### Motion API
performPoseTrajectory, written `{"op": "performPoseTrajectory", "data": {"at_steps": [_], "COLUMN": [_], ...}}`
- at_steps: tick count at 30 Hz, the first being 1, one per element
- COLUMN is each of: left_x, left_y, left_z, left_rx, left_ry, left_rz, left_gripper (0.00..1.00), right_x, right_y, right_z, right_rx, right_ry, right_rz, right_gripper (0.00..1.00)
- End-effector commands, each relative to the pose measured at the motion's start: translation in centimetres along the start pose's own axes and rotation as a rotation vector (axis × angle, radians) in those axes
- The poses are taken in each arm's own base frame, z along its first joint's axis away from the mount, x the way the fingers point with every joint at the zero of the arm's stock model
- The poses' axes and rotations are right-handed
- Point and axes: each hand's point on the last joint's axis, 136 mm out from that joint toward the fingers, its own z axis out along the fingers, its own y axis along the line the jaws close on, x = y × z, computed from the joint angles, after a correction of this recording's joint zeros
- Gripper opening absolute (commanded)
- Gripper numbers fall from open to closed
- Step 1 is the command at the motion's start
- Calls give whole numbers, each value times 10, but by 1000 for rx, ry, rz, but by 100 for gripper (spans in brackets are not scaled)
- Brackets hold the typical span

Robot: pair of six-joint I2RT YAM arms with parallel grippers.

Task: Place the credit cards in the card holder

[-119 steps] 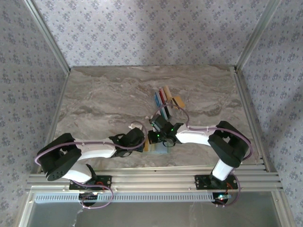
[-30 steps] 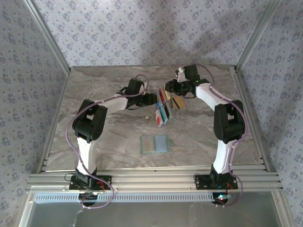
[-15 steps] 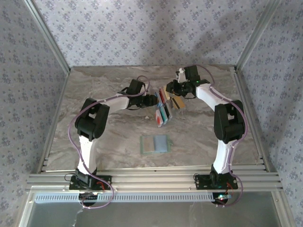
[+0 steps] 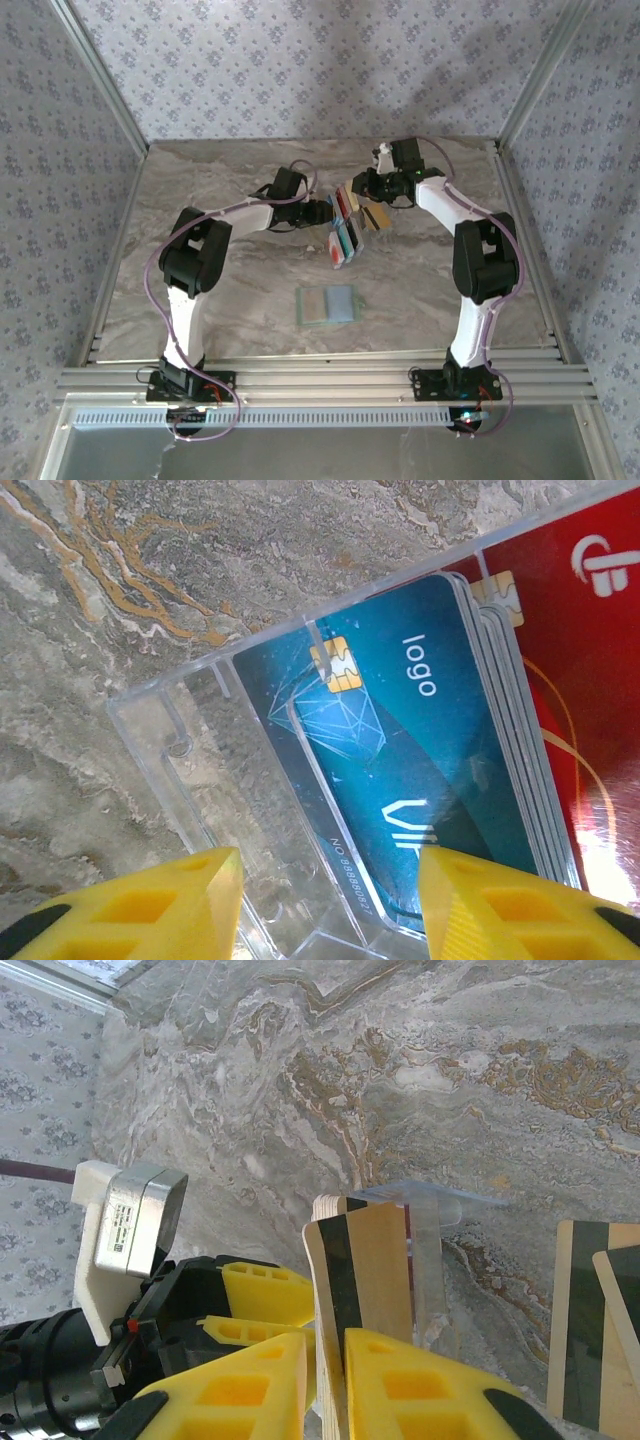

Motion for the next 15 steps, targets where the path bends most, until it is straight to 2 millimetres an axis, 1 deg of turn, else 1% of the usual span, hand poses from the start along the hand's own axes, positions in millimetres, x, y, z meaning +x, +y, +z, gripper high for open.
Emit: {"op": "performPoseTrajectory", "data": {"at_steps": [1,15], "left_x": [0,-1], "left_y": [-3,-5], "left_z": [9,5], "left_rx": [5,6], "left_ry": [16,12], "left_rz": [21,24], "left_gripper": [49,49], "right_x": [-4,-8], "right_y": [7,-1], "right_z": [-12,-18], "right_rx": [-24,20], "right_ry": [-17,-44], "right_rz": [2,6], "right_gripper": [18,3]}}
